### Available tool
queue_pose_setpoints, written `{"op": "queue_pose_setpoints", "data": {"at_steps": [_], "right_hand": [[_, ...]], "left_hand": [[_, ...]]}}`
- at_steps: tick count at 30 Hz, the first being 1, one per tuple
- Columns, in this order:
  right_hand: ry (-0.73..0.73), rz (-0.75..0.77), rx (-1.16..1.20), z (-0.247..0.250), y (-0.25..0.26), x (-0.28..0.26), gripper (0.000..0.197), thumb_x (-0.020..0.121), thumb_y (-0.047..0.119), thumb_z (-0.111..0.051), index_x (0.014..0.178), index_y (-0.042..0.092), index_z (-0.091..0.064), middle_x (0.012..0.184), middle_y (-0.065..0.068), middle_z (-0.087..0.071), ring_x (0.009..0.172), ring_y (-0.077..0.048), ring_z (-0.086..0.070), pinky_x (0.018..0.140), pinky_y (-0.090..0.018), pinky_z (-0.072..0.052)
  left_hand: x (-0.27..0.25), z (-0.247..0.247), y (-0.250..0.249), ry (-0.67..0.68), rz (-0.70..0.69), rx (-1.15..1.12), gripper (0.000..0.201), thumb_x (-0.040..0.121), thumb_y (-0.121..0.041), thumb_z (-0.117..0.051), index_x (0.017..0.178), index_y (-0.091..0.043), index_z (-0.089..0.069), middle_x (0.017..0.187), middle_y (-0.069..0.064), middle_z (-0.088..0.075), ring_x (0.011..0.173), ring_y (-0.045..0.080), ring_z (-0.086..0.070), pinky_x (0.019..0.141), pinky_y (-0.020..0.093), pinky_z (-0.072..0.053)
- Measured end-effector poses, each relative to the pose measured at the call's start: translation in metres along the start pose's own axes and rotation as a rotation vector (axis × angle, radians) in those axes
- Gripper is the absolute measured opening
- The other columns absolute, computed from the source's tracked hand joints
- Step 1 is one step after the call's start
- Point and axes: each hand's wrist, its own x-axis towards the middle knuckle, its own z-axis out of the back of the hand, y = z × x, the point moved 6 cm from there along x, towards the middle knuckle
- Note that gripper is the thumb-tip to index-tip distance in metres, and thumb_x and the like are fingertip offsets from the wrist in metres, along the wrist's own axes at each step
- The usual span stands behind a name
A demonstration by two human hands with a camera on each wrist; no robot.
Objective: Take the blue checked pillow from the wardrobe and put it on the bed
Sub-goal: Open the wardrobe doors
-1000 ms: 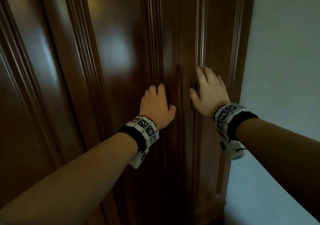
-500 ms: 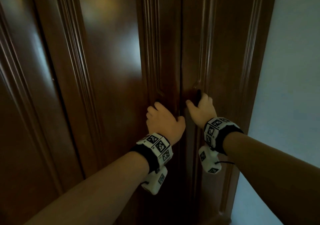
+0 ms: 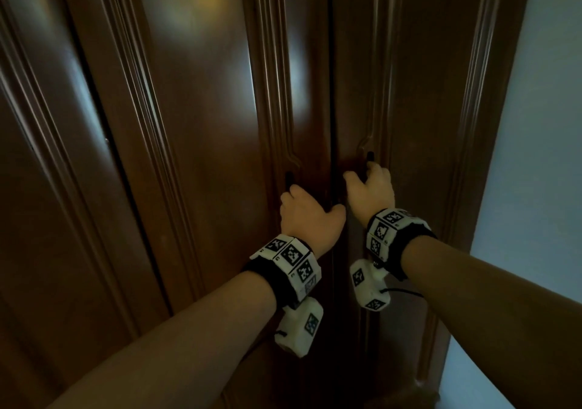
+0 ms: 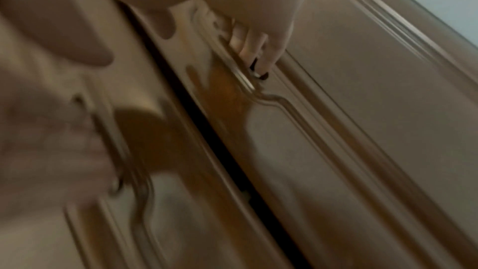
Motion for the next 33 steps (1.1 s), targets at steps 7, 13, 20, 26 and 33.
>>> {"op": "queue_pose_setpoints", "data": {"at_steps": [7,13,20,26,33], "right_hand": [[-0.014,-0.094,0.234,0.014,-0.014,-0.002,0.05,0.094,0.032,-0.053,0.139,0.011,-0.048,0.138,-0.005,-0.044,0.124,-0.021,-0.049,0.094,-0.027,-0.034],[-0.052,-0.082,0.246,0.033,-0.016,-0.018,0.066,0.079,0.051,-0.066,0.13,0.012,-0.052,0.127,-0.003,-0.05,0.102,-0.015,-0.054,0.094,-0.036,-0.048],[-0.079,-0.088,0.158,0.07,-0.019,-0.045,0.097,0.038,0.091,-0.069,0.108,0.025,-0.06,0.112,0.005,-0.062,0.094,-0.013,-0.066,0.087,-0.04,-0.057],[-0.066,-0.15,0.013,0.118,-0.011,-0.079,0.134,0.031,0.088,-0.073,0.138,0.015,-0.039,0.132,0.0,-0.049,0.115,-0.023,-0.056,0.099,-0.046,-0.049],[-0.203,-0.215,-0.056,0.177,-0.011,-0.101,0.1,0.049,0.06,-0.089,0.123,0.004,-0.052,0.115,-0.009,-0.063,0.101,-0.027,-0.063,0.085,-0.04,-0.056]], "left_hand": [[0.002,0.007,0.003,0.034,0.017,-0.041,0.081,0.08,-0.046,-0.066,0.138,-0.002,-0.033,0.139,0.014,-0.038,0.125,0.034,-0.043,0.104,0.045,-0.041],[-0.016,0.013,0.003,-0.063,0.035,-0.008,0.088,0.073,-0.052,-0.071,0.136,-0.002,-0.034,0.137,0.014,-0.039,0.127,0.033,-0.04,0.104,0.044,-0.039],[-0.051,0.027,0.0,-0.203,0.035,0.099,0.098,0.062,-0.066,-0.072,0.128,-0.003,-0.036,0.13,0.015,-0.044,0.12,0.034,-0.045,0.098,0.044,-0.042],[-0.077,0.05,0.003,-0.173,-0.012,0.188,0.097,0.061,-0.069,-0.074,0.123,-0.006,-0.035,0.127,0.015,-0.044,0.116,0.035,-0.047,0.093,0.044,-0.046],[-0.129,0.1,0.024,-0.246,-0.069,0.176,0.074,0.073,-0.049,-0.075,0.12,-0.007,-0.037,0.123,0.014,-0.044,0.111,0.032,-0.047,0.091,0.044,-0.047]]}}
